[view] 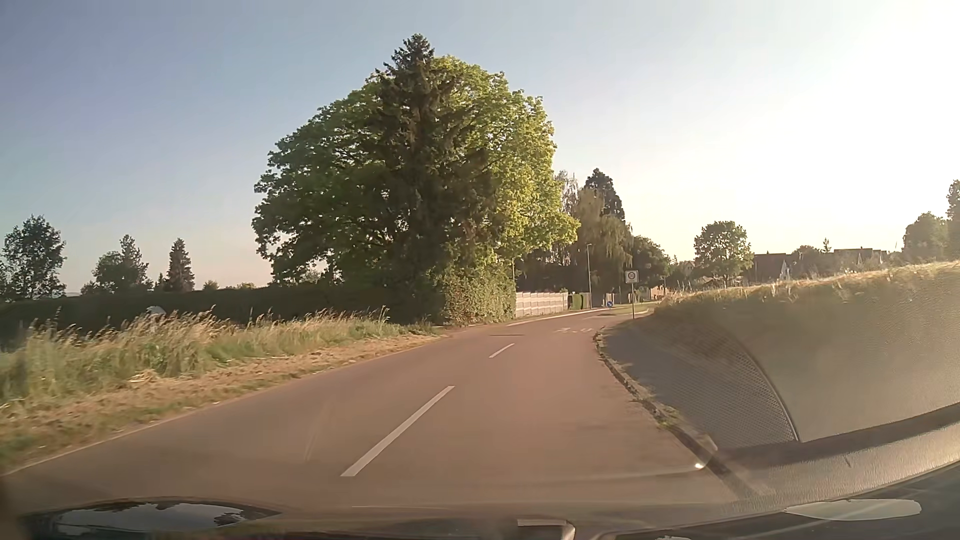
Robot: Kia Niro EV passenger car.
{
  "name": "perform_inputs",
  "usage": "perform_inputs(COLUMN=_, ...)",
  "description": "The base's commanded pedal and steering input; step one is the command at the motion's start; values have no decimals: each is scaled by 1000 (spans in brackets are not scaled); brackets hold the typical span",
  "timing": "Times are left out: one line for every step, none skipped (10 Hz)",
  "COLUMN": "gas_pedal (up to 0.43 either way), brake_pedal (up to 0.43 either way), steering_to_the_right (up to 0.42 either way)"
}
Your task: Follow the waypoints while adhering to traffic rules and regulations
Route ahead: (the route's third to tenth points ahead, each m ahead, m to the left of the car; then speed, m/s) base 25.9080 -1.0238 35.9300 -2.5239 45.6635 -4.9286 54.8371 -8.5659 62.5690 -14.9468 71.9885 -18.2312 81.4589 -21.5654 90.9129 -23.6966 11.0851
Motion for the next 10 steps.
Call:
perform_inputs(gas_pedal=0, brake_pedal=6, steering_to_the_right=29)
perform_inputs(gas_pedal=0, brake_pedal=6, steering_to_the_right=29)
perform_inputs(gas_pedal=0, brake_pedal=24, steering_to_the_right=27)
perform_inputs(gas_pedal=0, brake_pedal=24, steering_to_the_right=26)
perform_inputs(gas_pedal=0, brake_pedal=49, steering_to_the_right=26)
perform_inputs(gas_pedal=0, brake_pedal=73, steering_to_the_right=28)
perform_inputs(gas_pedal=0, brake_pedal=104, steering_to_the_right=29)
perform_inputs(gas_pedal=0, brake_pedal=122, steering_to_the_right=29)
perform_inputs(gas_pedal=0, brake_pedal=134, steering_to_the_right=29)
perform_inputs(gas_pedal=0, brake_pedal=152, steering_to_the_right=28)
